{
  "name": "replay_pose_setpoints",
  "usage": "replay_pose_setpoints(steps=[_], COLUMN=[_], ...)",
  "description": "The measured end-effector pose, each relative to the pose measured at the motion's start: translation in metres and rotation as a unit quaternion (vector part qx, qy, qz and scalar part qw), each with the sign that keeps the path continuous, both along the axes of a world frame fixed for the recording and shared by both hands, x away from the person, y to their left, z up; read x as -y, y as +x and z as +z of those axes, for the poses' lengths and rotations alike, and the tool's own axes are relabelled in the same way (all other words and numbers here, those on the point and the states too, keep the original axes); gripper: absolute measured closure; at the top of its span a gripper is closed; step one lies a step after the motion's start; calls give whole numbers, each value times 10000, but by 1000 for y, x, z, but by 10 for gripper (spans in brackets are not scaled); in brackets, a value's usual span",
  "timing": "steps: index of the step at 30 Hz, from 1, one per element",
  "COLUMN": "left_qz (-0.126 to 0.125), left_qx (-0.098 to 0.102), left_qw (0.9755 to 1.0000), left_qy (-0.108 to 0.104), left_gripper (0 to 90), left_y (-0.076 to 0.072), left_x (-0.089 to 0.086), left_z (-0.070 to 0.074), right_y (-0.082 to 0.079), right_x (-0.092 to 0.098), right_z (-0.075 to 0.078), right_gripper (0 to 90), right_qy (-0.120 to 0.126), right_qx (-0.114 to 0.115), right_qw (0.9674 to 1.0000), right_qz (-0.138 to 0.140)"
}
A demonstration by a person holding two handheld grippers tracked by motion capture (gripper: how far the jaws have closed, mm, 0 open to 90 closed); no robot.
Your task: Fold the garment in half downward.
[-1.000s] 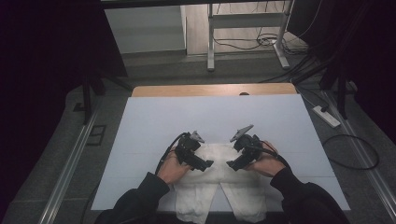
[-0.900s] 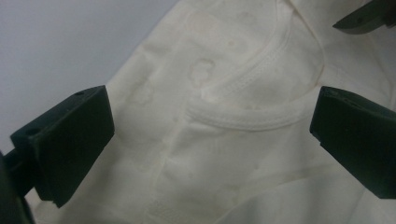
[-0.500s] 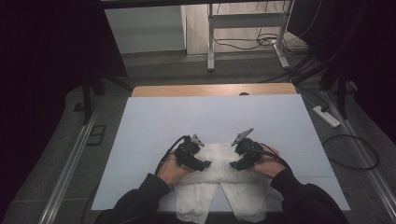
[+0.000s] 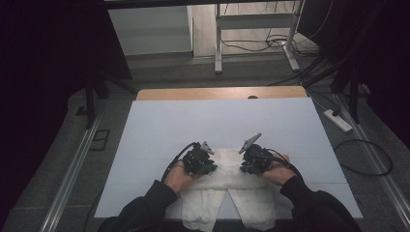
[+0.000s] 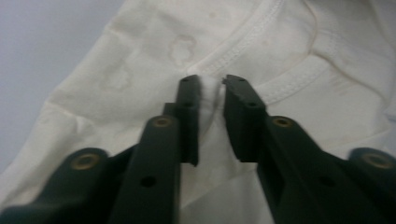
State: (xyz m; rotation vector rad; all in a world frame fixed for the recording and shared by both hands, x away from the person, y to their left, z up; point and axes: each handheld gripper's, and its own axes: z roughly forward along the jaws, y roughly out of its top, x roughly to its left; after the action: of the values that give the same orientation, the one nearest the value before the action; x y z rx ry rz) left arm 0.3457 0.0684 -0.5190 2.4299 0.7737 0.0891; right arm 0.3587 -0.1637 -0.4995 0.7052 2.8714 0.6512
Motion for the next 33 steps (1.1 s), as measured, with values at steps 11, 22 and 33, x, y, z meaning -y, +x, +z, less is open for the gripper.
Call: replay_pose_setpoints(steps=[11, 22, 33], left_qz=[132, -30, -173], left_qx=[-161, -157, -198], left_qw=[9989, 9957, 9943], left_qy=[-427, -912, -1038], left_gripper=[862, 865, 864], left_y=[2, -20, -46], left_x=[-11, -25, -33], left_z=[12, 36, 45], right_y=[-2, -21, -41], right_x=[8, 23, 35], right_z=[14, 35, 47], right_gripper=[854, 853, 845], right_qy=[420, 1009, 1280], right_qx=[-4, -25, -154], right_qw=[9991, 9948, 9913], right_qz=[-74, 107, 251])
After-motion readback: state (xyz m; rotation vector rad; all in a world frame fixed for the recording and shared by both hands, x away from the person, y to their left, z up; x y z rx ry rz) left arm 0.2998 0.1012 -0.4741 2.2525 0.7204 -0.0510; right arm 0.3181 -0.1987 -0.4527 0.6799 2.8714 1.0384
